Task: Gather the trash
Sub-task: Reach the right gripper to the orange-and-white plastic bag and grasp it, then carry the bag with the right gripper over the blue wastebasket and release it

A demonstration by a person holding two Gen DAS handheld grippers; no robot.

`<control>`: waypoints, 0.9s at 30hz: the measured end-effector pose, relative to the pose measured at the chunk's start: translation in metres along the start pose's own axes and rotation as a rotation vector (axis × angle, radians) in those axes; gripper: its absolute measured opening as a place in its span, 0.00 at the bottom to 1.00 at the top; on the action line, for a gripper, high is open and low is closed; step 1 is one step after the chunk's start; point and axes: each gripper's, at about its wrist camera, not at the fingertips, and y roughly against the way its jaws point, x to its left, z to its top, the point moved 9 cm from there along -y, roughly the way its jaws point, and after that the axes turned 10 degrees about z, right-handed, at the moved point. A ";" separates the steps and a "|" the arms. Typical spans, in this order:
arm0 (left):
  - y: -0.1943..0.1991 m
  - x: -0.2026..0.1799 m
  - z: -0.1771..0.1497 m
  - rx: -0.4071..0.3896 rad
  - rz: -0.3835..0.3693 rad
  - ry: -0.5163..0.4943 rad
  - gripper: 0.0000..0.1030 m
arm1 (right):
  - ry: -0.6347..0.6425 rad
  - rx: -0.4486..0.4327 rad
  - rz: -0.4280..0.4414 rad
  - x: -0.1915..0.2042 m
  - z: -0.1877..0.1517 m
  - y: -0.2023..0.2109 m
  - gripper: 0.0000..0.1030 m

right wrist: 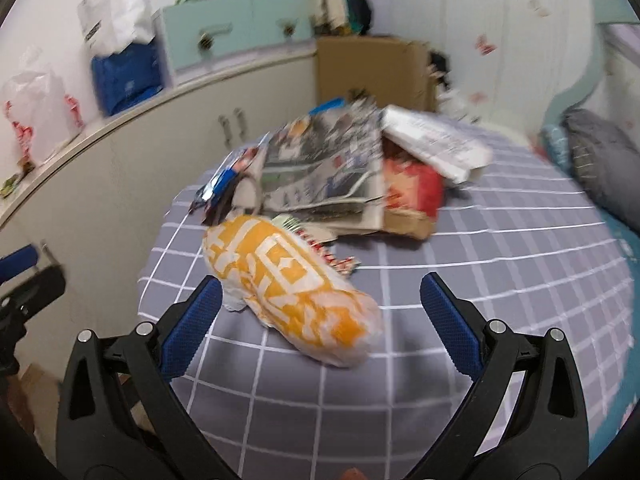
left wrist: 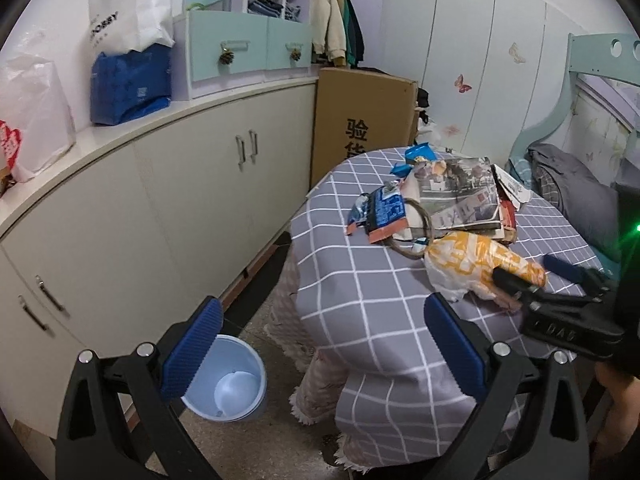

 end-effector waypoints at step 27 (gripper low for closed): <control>-0.115 -0.094 0.053 0.036 -0.119 -0.167 0.14 | -0.055 -0.241 -0.031 -0.030 0.029 0.035 0.37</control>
